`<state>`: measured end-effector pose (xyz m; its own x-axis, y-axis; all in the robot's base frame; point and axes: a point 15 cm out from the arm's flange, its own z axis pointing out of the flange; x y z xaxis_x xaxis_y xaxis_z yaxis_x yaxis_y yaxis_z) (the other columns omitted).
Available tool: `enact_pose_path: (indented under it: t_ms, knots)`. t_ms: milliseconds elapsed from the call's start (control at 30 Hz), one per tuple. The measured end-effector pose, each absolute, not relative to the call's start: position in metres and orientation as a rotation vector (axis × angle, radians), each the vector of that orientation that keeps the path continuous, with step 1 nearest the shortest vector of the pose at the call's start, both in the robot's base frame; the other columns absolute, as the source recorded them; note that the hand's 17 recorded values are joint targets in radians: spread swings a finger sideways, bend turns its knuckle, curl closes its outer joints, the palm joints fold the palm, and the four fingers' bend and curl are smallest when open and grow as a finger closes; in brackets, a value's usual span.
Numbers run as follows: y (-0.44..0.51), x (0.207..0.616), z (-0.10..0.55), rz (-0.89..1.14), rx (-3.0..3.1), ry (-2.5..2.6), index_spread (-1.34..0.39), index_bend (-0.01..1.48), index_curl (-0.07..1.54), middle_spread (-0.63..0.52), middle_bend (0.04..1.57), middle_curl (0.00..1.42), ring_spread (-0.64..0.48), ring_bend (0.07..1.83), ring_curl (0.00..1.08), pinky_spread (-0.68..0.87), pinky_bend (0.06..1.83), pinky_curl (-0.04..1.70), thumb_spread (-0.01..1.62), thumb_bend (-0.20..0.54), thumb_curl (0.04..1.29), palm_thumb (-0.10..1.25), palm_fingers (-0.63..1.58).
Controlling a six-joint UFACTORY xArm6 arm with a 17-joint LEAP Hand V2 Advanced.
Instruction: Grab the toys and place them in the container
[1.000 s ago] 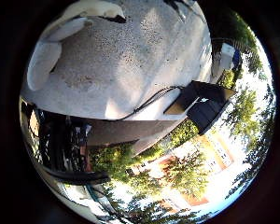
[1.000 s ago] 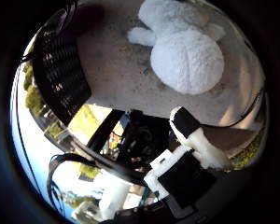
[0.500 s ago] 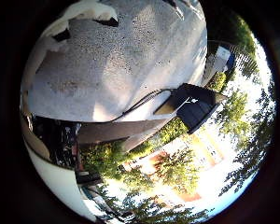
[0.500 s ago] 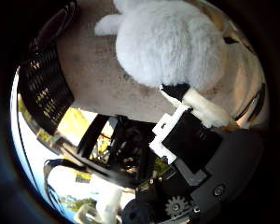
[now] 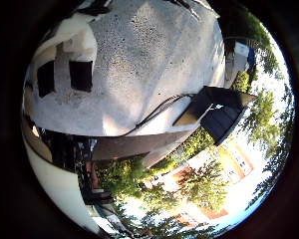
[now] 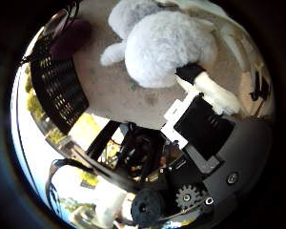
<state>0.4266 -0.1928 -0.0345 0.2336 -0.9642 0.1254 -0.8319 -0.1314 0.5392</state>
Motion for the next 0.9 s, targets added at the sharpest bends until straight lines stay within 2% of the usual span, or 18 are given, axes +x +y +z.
enact_pose_path:
  t_ms: [333, 900]
  knots:
    - [-0.182, 0.415, 0.028, -0.315, 2.056, -1.599, -0.79, 1.17, -0.01, -0.35, 1.13, 1.25, -0.14, 1.52, 0.89, 0.17, 1.47, 0.98, 1.11, -0.013, 0.72, 1.0, 0.69]
    - [-0.133, 0.397, 0.127, -0.298, 2.208, -1.59, -0.79, 1.37, -0.02, -0.34, 1.21, 1.29, -0.14, 1.61, 0.89, 0.13, 1.53, 1.06, 1.16, -0.008, 0.81, 0.95, 0.61]
